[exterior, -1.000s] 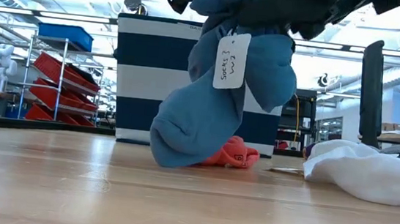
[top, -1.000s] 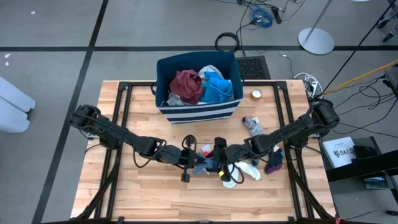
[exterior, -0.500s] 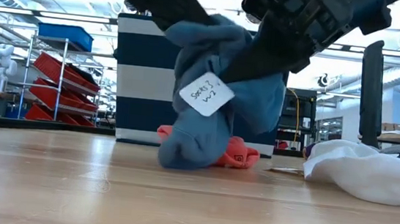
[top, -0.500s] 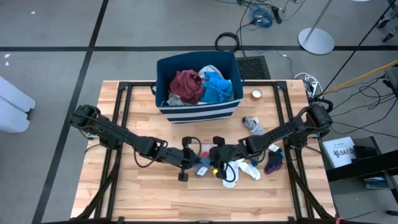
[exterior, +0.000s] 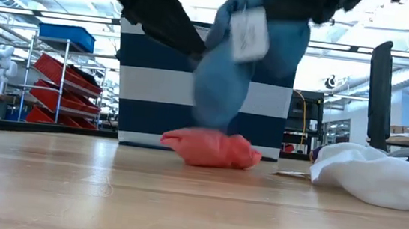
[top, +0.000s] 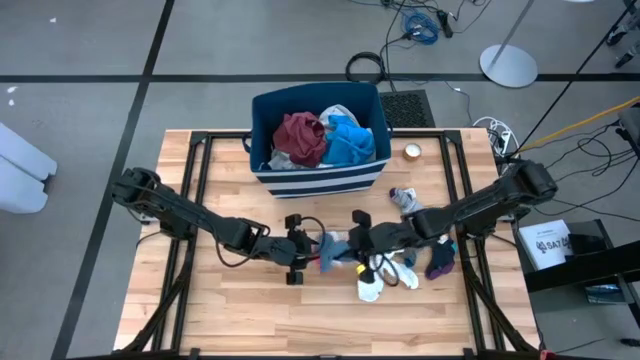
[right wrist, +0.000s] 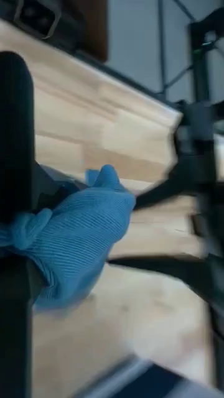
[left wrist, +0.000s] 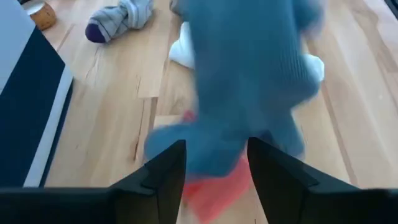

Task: Sort clothes
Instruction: Put the blue socks into the blue laundry organizer

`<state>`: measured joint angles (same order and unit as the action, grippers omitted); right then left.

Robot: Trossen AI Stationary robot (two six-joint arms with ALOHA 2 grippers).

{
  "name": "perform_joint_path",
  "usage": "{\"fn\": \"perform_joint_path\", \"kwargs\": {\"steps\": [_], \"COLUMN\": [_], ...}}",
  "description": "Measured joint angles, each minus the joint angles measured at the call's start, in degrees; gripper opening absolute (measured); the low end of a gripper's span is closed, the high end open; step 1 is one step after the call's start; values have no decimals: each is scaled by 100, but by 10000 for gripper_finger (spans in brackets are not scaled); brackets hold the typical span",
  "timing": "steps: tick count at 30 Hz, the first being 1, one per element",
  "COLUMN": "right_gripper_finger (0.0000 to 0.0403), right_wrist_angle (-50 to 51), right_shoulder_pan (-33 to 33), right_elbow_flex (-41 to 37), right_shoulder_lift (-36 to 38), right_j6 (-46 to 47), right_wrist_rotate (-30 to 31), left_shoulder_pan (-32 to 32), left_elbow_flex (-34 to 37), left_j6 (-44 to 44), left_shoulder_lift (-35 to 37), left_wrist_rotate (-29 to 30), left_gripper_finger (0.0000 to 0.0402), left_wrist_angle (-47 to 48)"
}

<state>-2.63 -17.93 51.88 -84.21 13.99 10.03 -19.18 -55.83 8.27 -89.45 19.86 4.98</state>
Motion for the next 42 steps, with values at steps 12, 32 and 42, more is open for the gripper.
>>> {"fn": "perform_joint_path", "kwargs": {"steps": [12,32,42], "right_gripper_finger": [6,6,6], "right_wrist_angle": [-329,1655,2886], "right_shoulder_pan": [-606,1936,3822], "right_elbow_flex": [0,3212,4473], "right_shoulder_lift": [1726,1242,-127], "right_j6": [-830,-1307,-726], "right_wrist_rotate": [1701,1818,-122], "left_shoulder_pan": [4,9,-34], "left_elbow_flex": [2,9,11], "left_j6": [42,16,-56], "left_shoulder_lift": [101,101,888], "left_wrist_rotate": [144,156,943], "left_gripper_finger": [185,185,185], "left_wrist_angle": [74,-90,133]}}
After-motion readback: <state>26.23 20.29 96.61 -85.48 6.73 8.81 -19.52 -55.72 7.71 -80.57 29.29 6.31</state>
